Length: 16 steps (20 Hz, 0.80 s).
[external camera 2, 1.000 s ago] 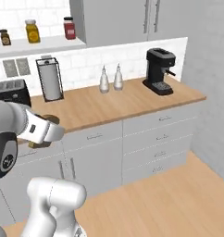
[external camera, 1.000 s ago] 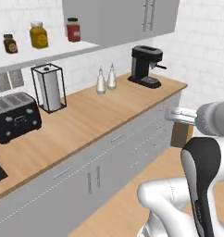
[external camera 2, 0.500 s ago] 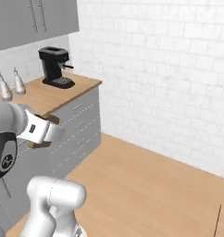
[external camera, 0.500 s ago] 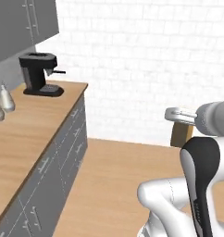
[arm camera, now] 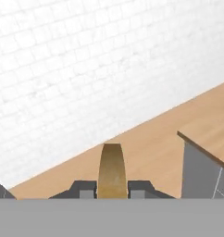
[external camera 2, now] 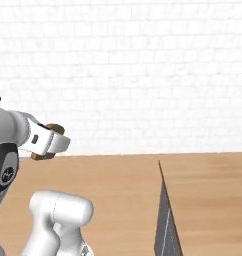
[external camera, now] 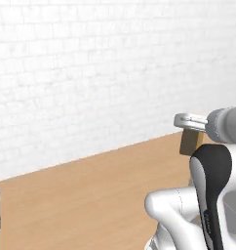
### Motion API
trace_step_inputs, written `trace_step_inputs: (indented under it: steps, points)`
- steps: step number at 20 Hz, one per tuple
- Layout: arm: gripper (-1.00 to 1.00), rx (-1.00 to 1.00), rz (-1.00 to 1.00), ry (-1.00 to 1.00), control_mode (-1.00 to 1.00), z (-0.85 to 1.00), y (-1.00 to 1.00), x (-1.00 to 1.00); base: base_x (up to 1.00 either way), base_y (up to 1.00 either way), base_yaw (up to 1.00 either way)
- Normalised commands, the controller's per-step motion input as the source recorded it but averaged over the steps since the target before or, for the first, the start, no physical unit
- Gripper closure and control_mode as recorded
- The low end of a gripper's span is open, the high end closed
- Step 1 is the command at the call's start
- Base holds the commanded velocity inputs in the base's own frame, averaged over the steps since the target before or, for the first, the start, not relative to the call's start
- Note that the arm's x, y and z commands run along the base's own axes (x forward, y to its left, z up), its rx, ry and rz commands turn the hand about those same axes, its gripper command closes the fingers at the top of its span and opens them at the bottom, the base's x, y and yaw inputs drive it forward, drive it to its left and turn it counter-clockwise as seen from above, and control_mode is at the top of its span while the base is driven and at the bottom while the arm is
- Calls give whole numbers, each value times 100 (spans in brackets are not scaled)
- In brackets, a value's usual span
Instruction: Start the toaster. Once the lever pops up, take the bread to the plate on the dining counter.
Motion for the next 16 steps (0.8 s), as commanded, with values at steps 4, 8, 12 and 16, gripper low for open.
trace_step_inputs:
  steps: [4, 8, 12, 16]
  points:
    - [100, 0, 0, 0, 100, 0, 0, 0, 14, -2, -84]
    - [100, 0, 0, 0, 100, 0, 0, 0, 38, 33, -77]
    - [100, 0, 0, 0, 100, 0, 0, 0, 39, 64, -71]
    - [100, 0, 0, 0, 100, 0, 0, 0, 32, 79, -66]
